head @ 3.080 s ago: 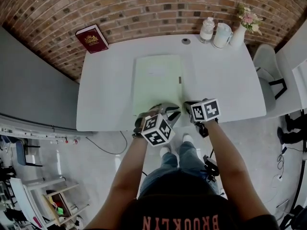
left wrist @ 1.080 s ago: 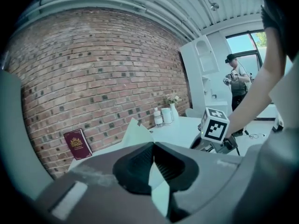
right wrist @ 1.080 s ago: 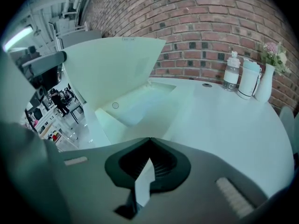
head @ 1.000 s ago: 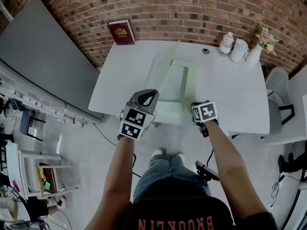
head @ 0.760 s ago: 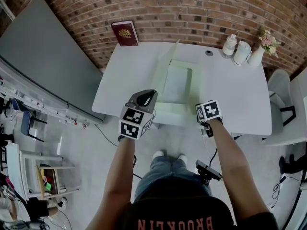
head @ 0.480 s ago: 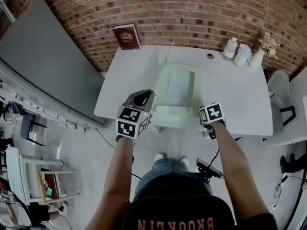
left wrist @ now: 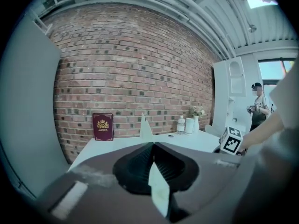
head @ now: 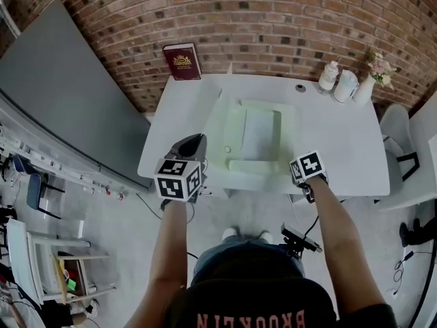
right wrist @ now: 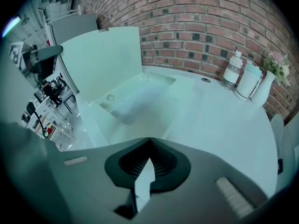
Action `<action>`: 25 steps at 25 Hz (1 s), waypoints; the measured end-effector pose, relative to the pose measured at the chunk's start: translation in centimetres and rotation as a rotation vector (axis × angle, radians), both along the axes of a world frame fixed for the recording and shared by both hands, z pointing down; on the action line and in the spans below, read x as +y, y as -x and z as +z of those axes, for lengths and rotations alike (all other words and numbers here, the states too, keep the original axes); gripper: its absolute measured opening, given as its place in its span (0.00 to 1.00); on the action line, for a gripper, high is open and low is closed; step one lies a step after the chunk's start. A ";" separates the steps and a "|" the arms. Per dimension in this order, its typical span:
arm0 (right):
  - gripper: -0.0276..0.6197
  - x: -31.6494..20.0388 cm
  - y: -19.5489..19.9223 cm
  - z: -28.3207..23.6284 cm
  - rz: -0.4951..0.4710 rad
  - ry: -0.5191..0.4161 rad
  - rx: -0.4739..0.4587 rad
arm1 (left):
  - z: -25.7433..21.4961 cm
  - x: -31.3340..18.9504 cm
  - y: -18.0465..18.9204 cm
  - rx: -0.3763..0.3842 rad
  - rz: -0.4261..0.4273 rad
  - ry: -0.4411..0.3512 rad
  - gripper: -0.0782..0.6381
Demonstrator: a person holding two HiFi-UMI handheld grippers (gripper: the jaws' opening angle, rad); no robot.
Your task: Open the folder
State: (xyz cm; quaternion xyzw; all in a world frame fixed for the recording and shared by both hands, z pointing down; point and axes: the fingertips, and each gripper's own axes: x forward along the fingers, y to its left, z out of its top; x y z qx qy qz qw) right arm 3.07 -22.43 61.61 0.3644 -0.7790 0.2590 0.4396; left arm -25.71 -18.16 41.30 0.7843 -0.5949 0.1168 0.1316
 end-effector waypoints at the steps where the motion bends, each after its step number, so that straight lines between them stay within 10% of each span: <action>1: 0.05 0.0 0.0 0.0 -0.001 0.004 0.003 | 0.1 0.0 0.6 0.007 -0.011 0.002 0.12; 25: 0.05 0.1 -0.1 -0.1 0.039 0.011 0.104 | 5.3 0.2 12.3 0.006 -0.194 0.119 0.13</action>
